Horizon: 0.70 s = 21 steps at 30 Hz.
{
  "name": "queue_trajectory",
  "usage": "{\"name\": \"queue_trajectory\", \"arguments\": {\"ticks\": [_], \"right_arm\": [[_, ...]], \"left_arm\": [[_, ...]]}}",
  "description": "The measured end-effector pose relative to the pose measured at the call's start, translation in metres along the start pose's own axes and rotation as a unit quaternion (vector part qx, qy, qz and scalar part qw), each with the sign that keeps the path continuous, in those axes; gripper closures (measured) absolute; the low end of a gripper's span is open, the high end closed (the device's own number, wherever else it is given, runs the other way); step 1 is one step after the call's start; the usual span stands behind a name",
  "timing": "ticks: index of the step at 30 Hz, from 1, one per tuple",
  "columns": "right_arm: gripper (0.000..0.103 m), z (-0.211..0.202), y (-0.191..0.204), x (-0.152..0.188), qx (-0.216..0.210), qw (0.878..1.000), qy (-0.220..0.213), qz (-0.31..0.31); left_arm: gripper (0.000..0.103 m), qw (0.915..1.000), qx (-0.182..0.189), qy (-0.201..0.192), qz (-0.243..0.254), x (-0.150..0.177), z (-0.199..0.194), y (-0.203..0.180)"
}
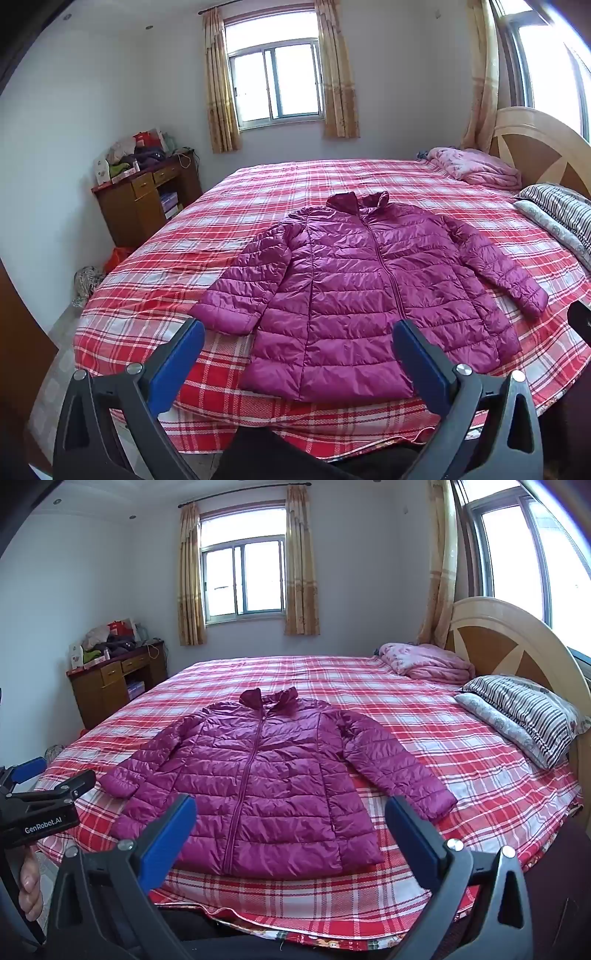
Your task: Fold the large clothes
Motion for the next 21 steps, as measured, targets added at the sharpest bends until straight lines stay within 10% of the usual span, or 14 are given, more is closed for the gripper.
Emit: {"name": "queue_trajectory", "arguments": {"ticks": [21], "right_arm": [[0.0, 0.0075, 0.0017, 0.0083, -0.003, 1.0, 0.01, -0.001]], "left_arm": [[0.001, 0.9999, -0.002, 0.004, -0.015, 0.0029, 0.004, 0.0073]]}}
Point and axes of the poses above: each gripper's, at about its wrist camera, not at the fingertips, and z roughly the way its jaws point, y to its left, x to its underside, the point moved 7 cm from there along z, roughly the way its jaws point, and after that the axes turned 6 degrees about -x, right-handed, at the moved point
